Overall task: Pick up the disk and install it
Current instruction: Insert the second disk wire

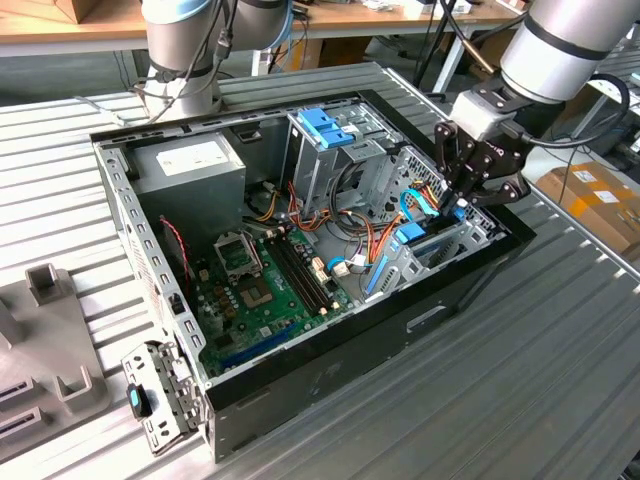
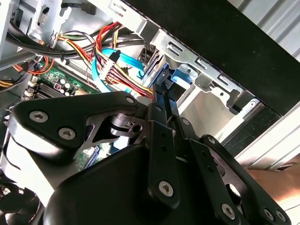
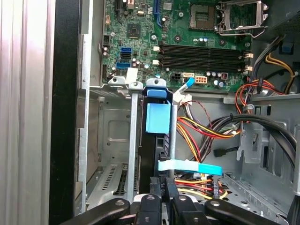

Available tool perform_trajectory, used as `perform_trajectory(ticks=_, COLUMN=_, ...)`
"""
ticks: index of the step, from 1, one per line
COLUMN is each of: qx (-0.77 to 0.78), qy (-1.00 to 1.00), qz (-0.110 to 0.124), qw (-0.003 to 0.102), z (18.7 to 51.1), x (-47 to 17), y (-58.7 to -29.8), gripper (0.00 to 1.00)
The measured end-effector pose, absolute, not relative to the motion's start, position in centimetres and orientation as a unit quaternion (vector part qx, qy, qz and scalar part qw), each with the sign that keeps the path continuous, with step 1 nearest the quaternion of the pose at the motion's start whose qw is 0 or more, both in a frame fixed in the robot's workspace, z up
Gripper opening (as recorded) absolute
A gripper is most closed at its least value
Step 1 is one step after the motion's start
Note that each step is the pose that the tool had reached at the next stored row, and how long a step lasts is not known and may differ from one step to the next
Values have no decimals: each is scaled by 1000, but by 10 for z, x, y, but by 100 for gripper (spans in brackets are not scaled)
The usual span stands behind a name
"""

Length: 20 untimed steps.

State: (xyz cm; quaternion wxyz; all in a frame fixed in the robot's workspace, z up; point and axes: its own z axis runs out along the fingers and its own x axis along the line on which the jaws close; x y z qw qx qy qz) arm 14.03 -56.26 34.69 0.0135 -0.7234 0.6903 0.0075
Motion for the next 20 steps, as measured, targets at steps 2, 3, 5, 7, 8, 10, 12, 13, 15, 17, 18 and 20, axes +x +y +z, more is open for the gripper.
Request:
perform_trajectory(ticks=2, qx=-723, qy=690, qz=8, qw=13, z=347, x=140, y=-563, gripper=16)
perform_trajectory(ticks=3, qx=-723, qy=690, qz=8, qw=14, z=347, x=140, y=-563, gripper=16)
perform_trajectory(ticks=5, qx=-723, qy=690, qz=8, qw=14, z=347, x=140, y=-563, gripper=16)
perform_trajectory(ticks=7, qx=-723, qy=690, qz=8, qw=14, z=347, x=140, y=-563, gripper=16)
perform_trajectory(ticks=8, qx=-723, qy=690, qz=8, qw=14, z=347, x=140, y=-563, gripper=16)
perform_trajectory(ticks=10, qx=-723, qy=690, qz=8, qw=14, z=348, x=140, y=-563, gripper=16)
perform_trajectory(ticks=12, qx=-723, qy=690, qz=9, qw=15, z=348, x=140, y=-563, gripper=16)
perform_trajectory(ticks=13, qx=-723, qy=690, qz=10, qw=16, z=348, x=140, y=-563, gripper=16)
perform_trajectory(ticks=15, qx=-723, qy=690, qz=10, qw=16, z=348, x=140, y=-563, gripper=16)
perform_trajectory(ticks=17, qx=-723, qy=690, qz=10, qw=16, z=348, x=140, y=-563, gripper=16)
perform_trajectory(ticks=18, qx=-723, qy=690, qz=10, qw=16, z=348, x=140, y=-563, gripper=16)
perform_trajectory(ticks=20, qx=-723, qy=690, qz=10, qw=16, z=347, x=140, y=-563, gripper=16)
